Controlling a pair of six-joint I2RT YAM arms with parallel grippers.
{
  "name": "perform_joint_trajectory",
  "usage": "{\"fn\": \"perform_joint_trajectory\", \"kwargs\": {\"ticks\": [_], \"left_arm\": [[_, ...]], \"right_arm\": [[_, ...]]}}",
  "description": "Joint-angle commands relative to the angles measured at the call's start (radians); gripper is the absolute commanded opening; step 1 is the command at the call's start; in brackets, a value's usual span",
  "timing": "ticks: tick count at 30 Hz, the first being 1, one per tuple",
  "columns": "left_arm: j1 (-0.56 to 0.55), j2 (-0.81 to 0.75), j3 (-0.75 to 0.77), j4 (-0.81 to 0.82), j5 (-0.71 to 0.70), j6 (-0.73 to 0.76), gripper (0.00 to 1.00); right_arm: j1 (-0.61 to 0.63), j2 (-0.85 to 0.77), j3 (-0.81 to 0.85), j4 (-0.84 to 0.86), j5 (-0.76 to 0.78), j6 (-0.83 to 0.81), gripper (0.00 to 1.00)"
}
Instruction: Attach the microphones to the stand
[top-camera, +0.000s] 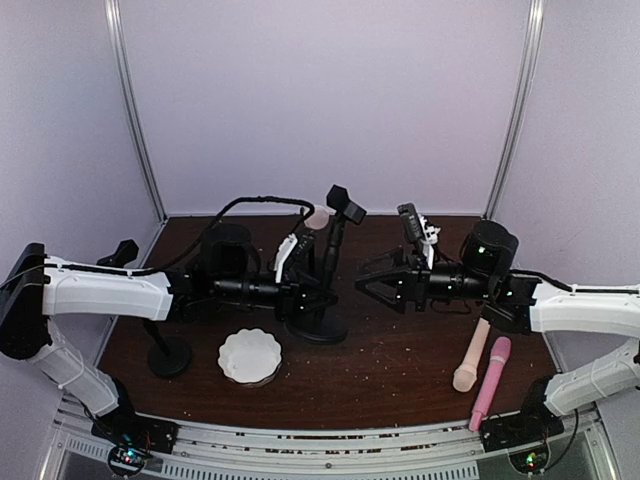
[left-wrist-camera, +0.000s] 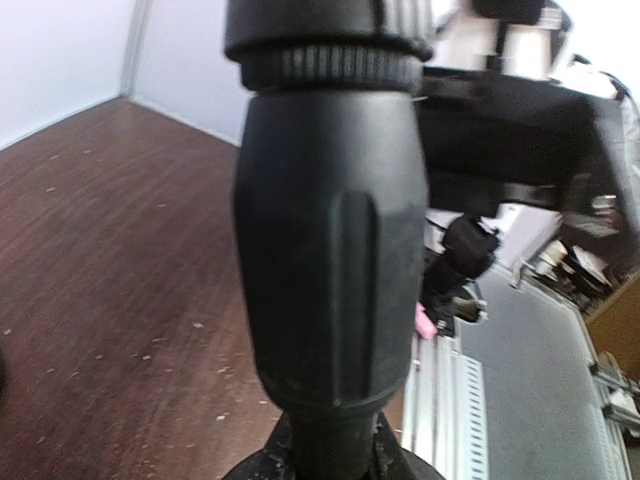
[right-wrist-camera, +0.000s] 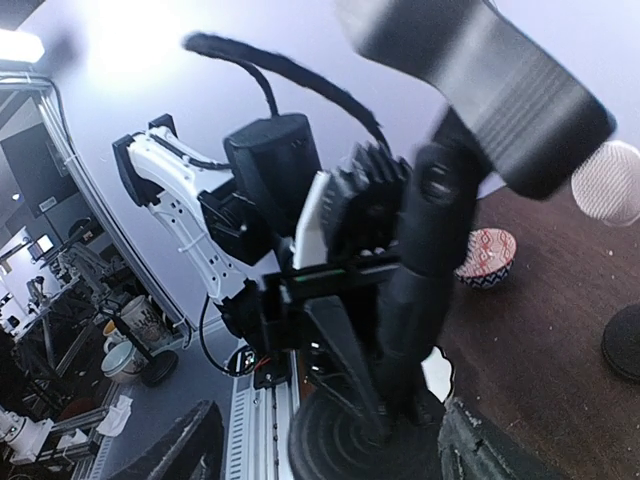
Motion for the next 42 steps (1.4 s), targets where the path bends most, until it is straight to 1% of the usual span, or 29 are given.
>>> {"fn": "perform_joint_trajectory", "kwargs": {"ticks": [1, 4, 6, 13, 16, 19, 20, 23, 24, 26, 28, 31, 34, 38, 40, 42], "left_arm": [[-0.004, -0.027, 0.056, 0.113, 0.175, 0.008, 0.0], [-0.005, -0.003, 0.056, 0.155, 0.2, -0.026, 0.0], [-0.005, 0.002, 0.056, 0.162, 0.207, -0.029, 0.0], [-0.004, 0.038, 0.084, 0.157, 0.225, -0.032, 0.0], [-0.004, 0.051, 0.093, 0.151, 0.202, -0.036, 0.0], [-0.004, 0.048, 0.094, 0.114, 0.124, -0.024, 0.0], [-0.004, 0.042, 0.093, 0.083, 0.08, -0.014, 0.0], [-0.002, 0.018, 0.082, -0.002, -0.11, 0.007, 0.0], [-0.001, 0.012, 0.074, -0.01, -0.147, 0.009, 0.0], [0.001, 0.005, 0.056, -0.002, -0.196, 0.007, 0.0], [0.003, 0.01, 0.053, 0.005, -0.205, 0.001, 0.0], [0.003, 0.025, 0.071, 0.008, -0.185, 0.006, 0.0], [0.003, 0.026, 0.079, 0.032, -0.118, 0.03, 0.0], [0.003, 0.036, 0.076, 0.171, 0.184, 0.024, 0.0], [0.002, 0.06, 0.094, 0.218, 0.268, -0.011, 0.0], [0.001, 0.084, 0.105, 0.252, 0.315, -0.034, 0.0]], "right_arm": [[-0.002, 0.075, 0.064, 0.035, -0.004, 0.006, 0.76], [0.002, 0.1, 0.062, 0.183, -0.037, 0.06, 0.77], [0.007, 0.113, 0.065, 0.241, -0.053, 0.082, 0.77], [0.044, 0.17, 0.096, 0.228, -0.065, 0.082, 0.77], [0.065, 0.176, 0.092, 0.233, -0.063, 0.08, 0.76], [0.074, 0.155, 0.076, 0.22, -0.053, 0.082, 0.74], [0.076, 0.137, 0.065, 0.205, -0.043, 0.081, 0.72], [0.089, 0.046, -0.007, 0.162, 0.009, 0.059, 0.71], [0.095, 0.01, -0.028, 0.133, 0.024, 0.047, 0.71], [0.105, -0.056, -0.059, 0.054, 0.051, 0.009, 0.71], [0.108, -0.1, -0.072, -0.005, 0.056, -0.01, 0.71], [0.101, -0.137, -0.101, -0.033, 0.098, -0.027, 0.7], [0.055, -0.132, -0.142, 0.028, 0.107, -0.003, 0.69], [-0.007, -0.075, -0.132, 0.099, 0.059, 0.009, 0.64], [-0.017, -0.038, -0.11, 0.137, 0.021, 0.008, 0.58], [-0.018, -0.002, -0.082, 0.17, -0.02, 0.014, 0.56]]}}
